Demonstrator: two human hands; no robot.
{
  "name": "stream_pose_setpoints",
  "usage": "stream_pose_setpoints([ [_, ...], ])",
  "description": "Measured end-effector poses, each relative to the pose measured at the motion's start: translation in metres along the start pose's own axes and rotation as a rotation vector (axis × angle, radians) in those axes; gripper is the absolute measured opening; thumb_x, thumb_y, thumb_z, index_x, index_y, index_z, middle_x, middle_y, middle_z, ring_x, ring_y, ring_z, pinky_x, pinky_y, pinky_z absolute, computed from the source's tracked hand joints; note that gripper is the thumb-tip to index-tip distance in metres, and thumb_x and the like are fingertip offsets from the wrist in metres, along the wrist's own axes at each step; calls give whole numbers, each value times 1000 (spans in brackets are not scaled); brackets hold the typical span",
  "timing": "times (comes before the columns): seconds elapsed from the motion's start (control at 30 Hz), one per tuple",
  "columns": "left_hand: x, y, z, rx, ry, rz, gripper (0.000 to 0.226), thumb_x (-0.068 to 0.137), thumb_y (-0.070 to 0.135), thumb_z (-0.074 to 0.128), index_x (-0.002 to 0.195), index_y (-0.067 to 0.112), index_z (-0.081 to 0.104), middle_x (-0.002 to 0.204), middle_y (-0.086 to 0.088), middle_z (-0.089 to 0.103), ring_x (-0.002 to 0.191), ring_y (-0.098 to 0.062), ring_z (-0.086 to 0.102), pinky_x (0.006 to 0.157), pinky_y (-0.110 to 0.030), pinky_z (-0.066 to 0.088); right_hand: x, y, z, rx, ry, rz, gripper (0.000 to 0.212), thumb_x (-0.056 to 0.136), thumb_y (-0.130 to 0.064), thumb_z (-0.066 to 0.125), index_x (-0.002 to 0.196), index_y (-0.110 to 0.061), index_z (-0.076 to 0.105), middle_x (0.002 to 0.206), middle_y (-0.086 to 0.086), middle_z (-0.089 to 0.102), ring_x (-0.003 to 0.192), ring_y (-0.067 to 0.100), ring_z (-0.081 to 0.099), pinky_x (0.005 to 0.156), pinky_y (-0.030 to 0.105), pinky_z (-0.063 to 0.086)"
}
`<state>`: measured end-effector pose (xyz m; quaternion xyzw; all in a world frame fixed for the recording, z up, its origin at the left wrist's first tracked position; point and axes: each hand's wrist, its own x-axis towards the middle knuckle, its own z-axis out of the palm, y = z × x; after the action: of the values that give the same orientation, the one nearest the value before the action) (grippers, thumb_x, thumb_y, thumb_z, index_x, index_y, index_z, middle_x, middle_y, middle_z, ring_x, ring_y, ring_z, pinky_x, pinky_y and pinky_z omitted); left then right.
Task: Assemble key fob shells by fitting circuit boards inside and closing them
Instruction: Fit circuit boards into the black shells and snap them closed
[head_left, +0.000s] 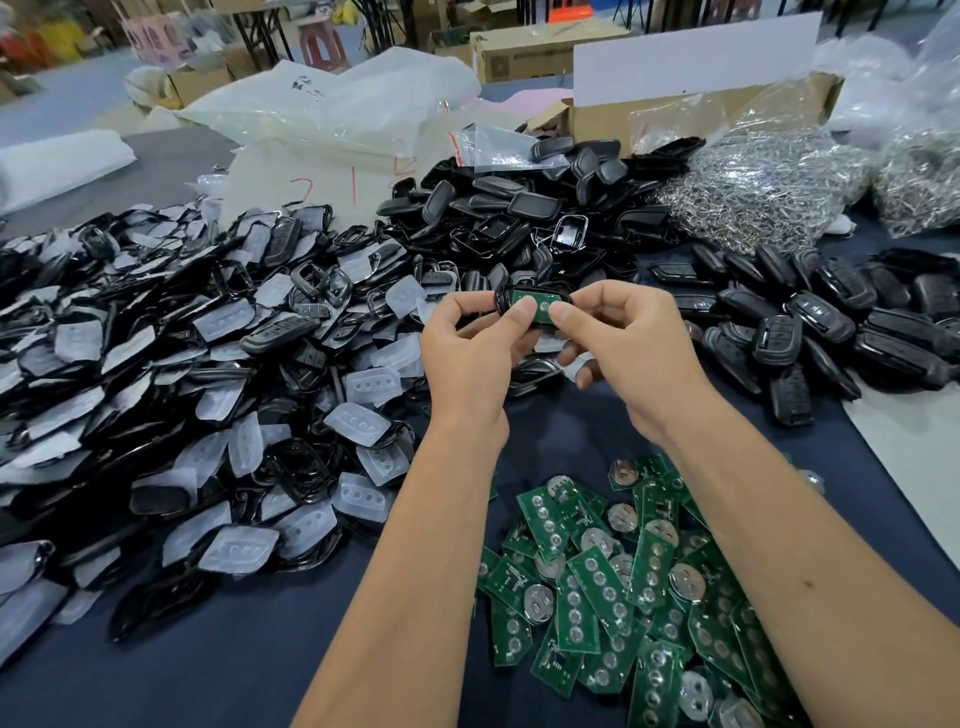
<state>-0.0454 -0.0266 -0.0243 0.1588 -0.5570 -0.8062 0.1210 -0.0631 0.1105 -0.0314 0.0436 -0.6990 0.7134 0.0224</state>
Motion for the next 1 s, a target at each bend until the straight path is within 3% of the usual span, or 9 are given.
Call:
stream_pose_setpoints([
  [0.27, 2, -2, 1, -53, -34, -96, 21, 88, -3, 76, 92, 9, 59, 80, -5, 72, 64, -12, 70, 68, -21, 58, 0, -4, -4, 161, -51, 57, 3, 97, -3, 70, 100, -3, 72, 84, 17, 73, 66, 21, 72, 51, 24, 54],
  [0.47, 4, -5, 0, 22, -2, -34, 24, 89, -1, 76, 88, 12, 56, 80, -6, 66, 60, -10, 67, 67, -21, 57, 0, -7, -5, 193, -60, 102, 19, 107, -8, 55, 105, 1, 72, 105, 31, 73, 74, 26, 74, 52, 26, 56],
  [0.6, 5, -9, 0, 92, -9, -1, 23, 88, 1, 77, 90, 12, 58, 59, 12, 62, 57, -9, 65, 74, -29, 62, -1, -4, -3, 159, -34, 77, 8, 98, 0, 68, 104, -1, 72, 92, 20, 74, 68, 23, 74, 52, 25, 56],
  [0.73, 1, -9, 2, 144, -45, 24, 23, 88, 3, 78, 88, 14, 58, 61, 10, 67, 62, -11, 68, 82, -37, 62, -2, -1, -4, 103, 2, 17, 11, 92, 5, 73, 97, -4, 72, 76, 10, 75, 59, 19, 71, 54, 24, 56],
  [0.87, -4, -7, 5, 177, -43, 84, 25, 88, 2, 79, 86, 13, 56, 62, 5, 66, 62, -14, 68, 77, -41, 63, -3, -1, -2, 36, 47, -81, 10, 91, 3, 76, 94, -6, 73, 72, 7, 76, 57, 22, 73, 57, 26, 59],
  [1.0, -2, -2, 2, 197, -20, 104, 30, 88, 1, 76, 82, 16, 51, 64, -2, 61, 59, -17, 63, 64, -32, 55, -5, -2, 7, 5, 55, -99, 8, 92, -1, 76, 94, -9, 73, 73, 6, 77, 59, 24, 75, 58, 28, 60],
])
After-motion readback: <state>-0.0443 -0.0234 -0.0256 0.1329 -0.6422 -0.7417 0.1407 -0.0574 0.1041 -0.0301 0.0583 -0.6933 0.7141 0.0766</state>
